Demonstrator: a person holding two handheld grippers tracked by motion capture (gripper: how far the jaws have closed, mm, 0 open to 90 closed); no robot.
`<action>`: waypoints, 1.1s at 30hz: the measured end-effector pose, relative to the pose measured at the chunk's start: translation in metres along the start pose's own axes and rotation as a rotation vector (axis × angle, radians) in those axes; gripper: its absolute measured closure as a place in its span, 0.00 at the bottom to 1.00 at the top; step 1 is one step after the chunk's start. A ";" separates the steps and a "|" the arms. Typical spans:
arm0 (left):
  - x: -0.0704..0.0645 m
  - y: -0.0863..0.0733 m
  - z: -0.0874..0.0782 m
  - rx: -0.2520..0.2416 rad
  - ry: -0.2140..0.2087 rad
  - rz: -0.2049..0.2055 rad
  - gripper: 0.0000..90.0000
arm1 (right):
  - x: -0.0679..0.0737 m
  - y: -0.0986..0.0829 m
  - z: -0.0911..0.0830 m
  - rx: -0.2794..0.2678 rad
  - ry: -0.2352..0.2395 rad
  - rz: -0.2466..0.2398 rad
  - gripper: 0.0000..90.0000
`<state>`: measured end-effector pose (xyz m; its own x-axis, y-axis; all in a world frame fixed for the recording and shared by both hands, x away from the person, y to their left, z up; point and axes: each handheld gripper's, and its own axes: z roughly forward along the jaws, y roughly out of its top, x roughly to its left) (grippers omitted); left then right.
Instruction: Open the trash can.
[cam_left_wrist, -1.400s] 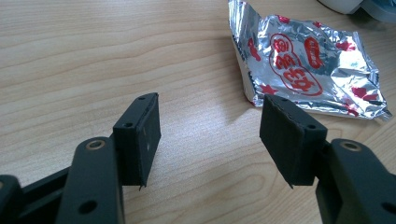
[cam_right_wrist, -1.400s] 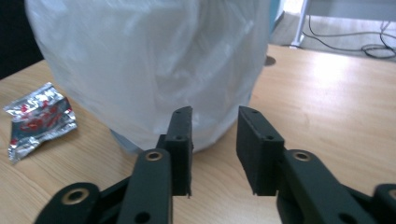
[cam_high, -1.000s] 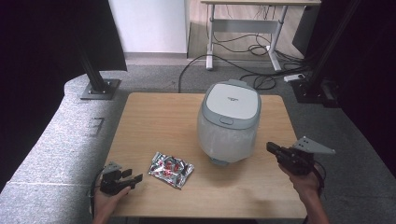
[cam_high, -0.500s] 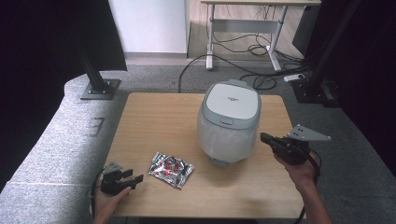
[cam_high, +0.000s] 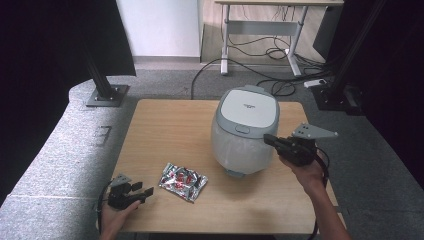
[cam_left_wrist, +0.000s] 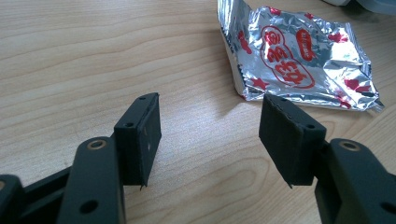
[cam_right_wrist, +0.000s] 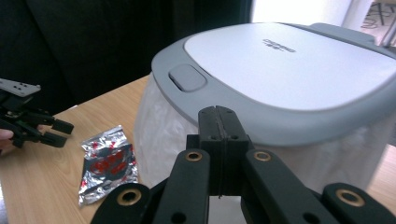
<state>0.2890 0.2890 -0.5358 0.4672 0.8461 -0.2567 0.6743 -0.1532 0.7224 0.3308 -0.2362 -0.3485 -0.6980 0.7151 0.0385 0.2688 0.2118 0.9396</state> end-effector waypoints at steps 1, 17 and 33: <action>0.000 0.000 0.000 0.003 -0.001 0.003 0.43 | 0.001 0.002 0.005 0.000 0.010 0.001 1.00; -0.001 0.000 0.001 0.010 -0.004 0.001 0.43 | 0.008 0.022 0.034 0.008 0.062 0.001 1.00; -0.001 -0.001 0.002 0.018 -0.006 0.002 0.43 | 0.012 0.033 0.059 0.035 0.073 -0.007 1.00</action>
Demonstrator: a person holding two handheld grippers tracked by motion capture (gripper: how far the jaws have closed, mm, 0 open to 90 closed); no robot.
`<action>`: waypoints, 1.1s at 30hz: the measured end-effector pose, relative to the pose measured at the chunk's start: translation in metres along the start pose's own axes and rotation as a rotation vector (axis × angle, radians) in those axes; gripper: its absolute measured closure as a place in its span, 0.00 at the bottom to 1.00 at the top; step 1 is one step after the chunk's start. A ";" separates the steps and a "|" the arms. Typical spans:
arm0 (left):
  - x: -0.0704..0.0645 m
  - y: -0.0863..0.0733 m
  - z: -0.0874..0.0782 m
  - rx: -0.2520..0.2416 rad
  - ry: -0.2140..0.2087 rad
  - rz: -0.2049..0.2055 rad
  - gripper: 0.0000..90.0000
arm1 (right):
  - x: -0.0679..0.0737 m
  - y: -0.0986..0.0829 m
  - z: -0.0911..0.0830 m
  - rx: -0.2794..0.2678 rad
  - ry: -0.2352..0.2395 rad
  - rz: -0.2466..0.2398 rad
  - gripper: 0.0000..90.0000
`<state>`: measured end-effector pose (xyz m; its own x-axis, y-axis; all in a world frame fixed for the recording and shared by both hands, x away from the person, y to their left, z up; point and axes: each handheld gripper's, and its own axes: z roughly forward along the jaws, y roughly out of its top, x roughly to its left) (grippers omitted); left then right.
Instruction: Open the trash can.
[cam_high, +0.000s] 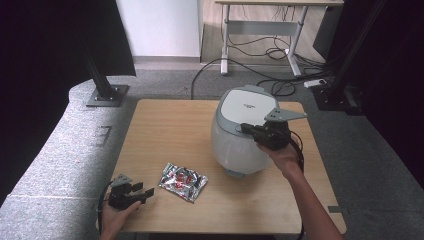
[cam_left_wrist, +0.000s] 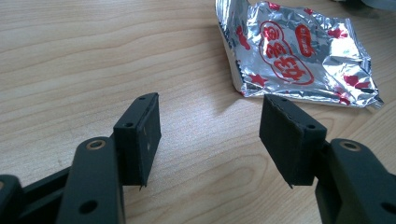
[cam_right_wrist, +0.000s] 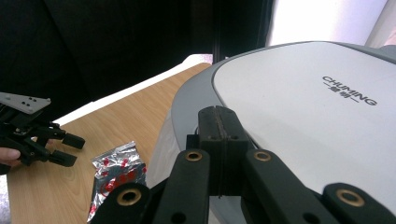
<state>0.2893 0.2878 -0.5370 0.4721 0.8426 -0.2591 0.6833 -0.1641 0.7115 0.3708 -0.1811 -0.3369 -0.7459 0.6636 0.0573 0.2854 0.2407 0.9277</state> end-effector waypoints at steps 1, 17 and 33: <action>0.000 0.000 0.000 0.000 0.000 0.000 0.43 | 0.000 0.000 0.000 0.000 0.000 0.001 1.00; -0.001 0.000 0.001 0.002 -0.001 0.003 0.43 | -0.003 -0.002 0.000 0.003 0.024 0.022 1.00; -0.001 0.000 0.002 0.014 -0.007 0.005 0.43 | -0.003 -0.004 -0.002 0.002 0.038 0.027 1.00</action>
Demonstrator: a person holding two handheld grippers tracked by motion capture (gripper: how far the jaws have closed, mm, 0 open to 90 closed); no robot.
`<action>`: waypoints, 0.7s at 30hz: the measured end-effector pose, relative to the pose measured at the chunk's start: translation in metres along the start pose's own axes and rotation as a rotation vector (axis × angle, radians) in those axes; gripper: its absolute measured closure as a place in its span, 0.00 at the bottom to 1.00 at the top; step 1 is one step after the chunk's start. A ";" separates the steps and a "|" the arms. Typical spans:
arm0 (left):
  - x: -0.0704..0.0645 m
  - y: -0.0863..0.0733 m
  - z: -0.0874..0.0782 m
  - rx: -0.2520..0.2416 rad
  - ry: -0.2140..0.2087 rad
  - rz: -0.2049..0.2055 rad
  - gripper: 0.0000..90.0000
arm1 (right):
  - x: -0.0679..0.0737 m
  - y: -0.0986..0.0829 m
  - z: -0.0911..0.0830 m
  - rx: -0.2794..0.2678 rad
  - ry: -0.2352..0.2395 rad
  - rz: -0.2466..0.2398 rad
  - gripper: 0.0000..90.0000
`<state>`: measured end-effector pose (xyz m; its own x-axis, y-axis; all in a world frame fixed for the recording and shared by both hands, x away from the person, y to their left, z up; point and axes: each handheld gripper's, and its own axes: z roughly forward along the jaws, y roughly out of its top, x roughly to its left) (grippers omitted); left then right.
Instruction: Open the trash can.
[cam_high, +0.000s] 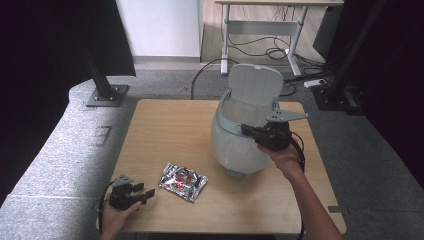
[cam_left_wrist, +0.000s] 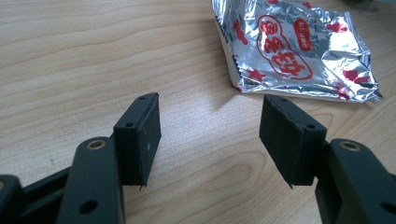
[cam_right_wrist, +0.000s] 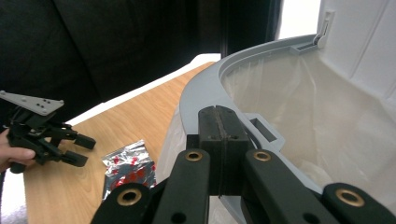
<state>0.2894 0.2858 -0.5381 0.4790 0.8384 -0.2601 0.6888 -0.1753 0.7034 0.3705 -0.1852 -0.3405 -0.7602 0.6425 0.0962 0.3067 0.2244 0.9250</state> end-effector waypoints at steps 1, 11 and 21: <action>0.000 0.000 0.000 0.000 0.000 0.000 0.43 | 0.000 0.000 0.000 0.000 0.005 0.000 1.00; 0.001 0.000 0.000 -0.001 0.000 -0.002 0.43 | 0.000 -0.004 -0.023 -0.052 -0.050 -0.025 0.99; -0.001 0.000 0.002 0.003 0.001 0.004 0.43 | -0.007 -0.046 -0.063 -0.080 -0.106 -0.029 0.96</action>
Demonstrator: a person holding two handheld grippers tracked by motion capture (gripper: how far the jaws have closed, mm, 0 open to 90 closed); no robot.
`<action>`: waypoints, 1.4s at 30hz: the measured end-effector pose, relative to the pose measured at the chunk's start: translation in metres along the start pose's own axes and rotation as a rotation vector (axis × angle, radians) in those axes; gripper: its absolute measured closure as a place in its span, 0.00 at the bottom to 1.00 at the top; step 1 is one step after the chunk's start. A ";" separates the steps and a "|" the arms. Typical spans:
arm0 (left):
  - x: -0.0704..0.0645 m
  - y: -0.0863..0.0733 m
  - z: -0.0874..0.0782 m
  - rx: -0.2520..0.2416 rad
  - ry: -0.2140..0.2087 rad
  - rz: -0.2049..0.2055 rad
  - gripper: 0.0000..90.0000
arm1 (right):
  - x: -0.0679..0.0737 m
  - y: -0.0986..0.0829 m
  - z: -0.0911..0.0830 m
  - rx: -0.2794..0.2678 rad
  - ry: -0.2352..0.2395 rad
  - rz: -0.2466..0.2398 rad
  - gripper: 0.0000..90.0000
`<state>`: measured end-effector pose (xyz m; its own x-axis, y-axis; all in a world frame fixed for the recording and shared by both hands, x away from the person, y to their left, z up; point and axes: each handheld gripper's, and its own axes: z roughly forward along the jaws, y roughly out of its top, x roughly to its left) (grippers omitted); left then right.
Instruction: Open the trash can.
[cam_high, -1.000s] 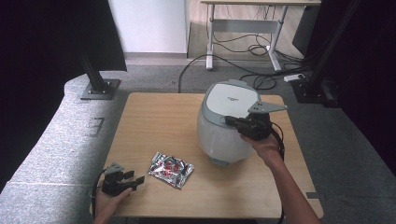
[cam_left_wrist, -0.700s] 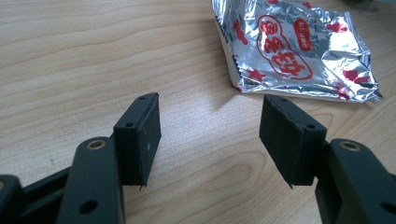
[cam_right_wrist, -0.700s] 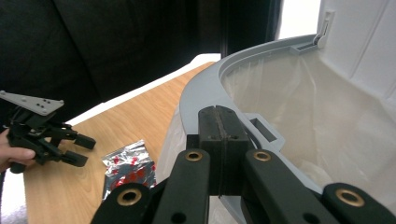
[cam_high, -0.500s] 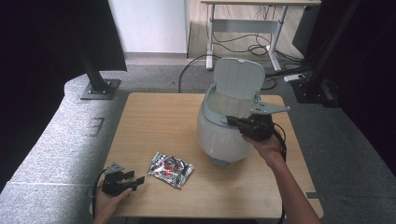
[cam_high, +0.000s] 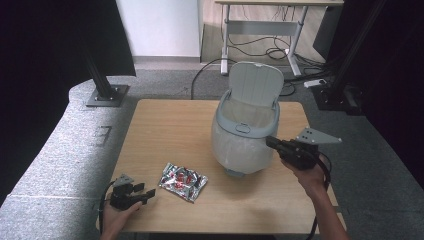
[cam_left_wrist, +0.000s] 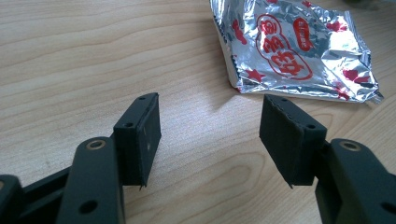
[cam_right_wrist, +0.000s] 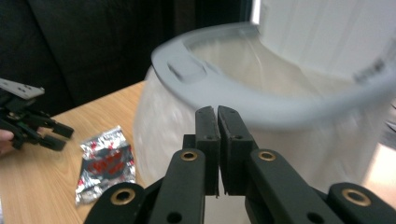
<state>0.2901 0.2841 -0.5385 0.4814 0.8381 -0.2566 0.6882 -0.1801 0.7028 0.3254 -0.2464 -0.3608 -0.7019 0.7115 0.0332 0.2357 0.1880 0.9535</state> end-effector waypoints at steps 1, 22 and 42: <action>0.000 0.000 0.000 0.000 0.000 0.000 0.43 | 0.000 0.000 0.000 0.000 0.000 0.000 0.96; 0.000 -0.001 0.001 0.007 0.005 0.002 0.43 | -0.028 -0.128 0.003 0.170 -0.083 0.122 0.82; 0.001 -0.001 -0.001 -0.001 0.005 -0.001 0.43 | -0.030 -0.166 0.011 0.234 -0.137 0.176 0.46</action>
<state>0.2895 0.2854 -0.5389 0.4781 0.8408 -0.2540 0.6880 -0.1788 0.7033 0.3143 -0.2912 -0.5238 -0.5431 0.8286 0.1360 0.5047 0.1927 0.8415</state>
